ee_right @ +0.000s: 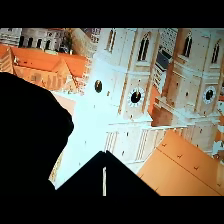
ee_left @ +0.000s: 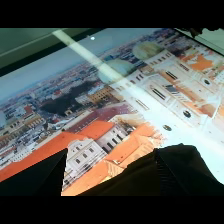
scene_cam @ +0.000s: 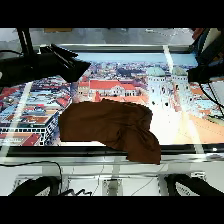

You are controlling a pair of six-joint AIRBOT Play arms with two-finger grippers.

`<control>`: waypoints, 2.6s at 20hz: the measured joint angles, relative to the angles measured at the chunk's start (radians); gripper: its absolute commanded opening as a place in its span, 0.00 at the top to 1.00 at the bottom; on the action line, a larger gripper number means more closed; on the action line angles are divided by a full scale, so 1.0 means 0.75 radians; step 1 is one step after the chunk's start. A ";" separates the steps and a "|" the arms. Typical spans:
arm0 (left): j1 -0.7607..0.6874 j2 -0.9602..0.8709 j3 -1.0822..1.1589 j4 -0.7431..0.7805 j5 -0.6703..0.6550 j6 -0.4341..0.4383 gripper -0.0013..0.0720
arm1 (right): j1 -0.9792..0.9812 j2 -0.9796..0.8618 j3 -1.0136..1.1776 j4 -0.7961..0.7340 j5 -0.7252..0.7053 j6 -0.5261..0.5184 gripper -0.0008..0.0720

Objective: Fold the clothes and pants, and hang the long-sleeved shirts on hangers.

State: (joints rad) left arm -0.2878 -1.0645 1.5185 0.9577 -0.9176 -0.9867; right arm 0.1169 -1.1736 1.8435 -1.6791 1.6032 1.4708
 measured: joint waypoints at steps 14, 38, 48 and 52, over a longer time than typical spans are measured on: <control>0.000 0.000 0.000 -0.001 0.000 0.000 0.18 | 0.000 0.000 0.000 0.001 -0.019 0.001 0.97; -0.001 -0.012 0.000 0.176 -0.224 -0.118 0.19 | -0.447 0.003 -1.554 0.475 -0.212 -0.457 0.35; 0.019 -0.162 -0.002 0.489 -0.239 -0.344 0.34 | -0.447 0.002 -1.639 0.685 -0.600 -0.517 0.64; 0.110 -0.249 -0.003 0.528 -0.304 -0.378 0.34 | -0.447 0.002 -1.642 0.714 -0.636 -0.520 0.62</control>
State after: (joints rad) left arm -0.2054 -1.2510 1.5166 1.3540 -1.1458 -1.2705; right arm -0.2180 -1.1725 0.6117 -1.1439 1.1263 1.0805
